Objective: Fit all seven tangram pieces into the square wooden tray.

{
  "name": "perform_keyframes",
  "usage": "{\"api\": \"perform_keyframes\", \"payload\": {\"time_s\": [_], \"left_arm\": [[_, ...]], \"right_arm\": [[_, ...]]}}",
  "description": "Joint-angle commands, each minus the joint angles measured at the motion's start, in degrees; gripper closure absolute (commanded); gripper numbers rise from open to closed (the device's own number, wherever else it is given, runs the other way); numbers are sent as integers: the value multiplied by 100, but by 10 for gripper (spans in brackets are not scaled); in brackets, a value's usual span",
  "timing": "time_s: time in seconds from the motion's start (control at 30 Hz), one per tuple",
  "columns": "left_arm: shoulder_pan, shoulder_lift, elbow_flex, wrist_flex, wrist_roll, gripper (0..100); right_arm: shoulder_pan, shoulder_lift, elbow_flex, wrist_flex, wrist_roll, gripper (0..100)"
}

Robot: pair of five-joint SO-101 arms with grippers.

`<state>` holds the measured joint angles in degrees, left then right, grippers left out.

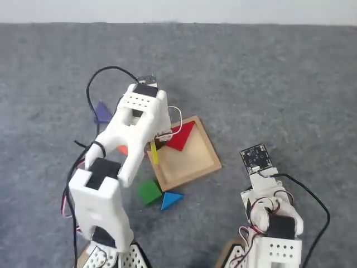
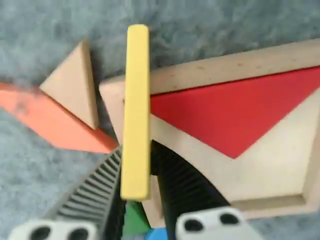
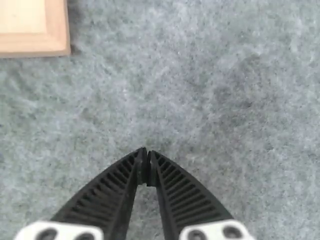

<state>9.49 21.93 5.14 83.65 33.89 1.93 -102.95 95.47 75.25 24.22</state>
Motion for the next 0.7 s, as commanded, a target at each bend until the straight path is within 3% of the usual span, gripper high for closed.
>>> {"api": "perform_keyframes", "payload": {"time_s": [0.0,0.27,0.67], "left_arm": [[211,-431,66,53,88,991],[220,-2259,2211,-1758,70,991],[202,-2708,3152,-2286,79,991]], "right_arm": [[-22,-92,97,13,44,991],[-13,-92,97,13,44,991],[-22,-92,97,13,44,991]]}}
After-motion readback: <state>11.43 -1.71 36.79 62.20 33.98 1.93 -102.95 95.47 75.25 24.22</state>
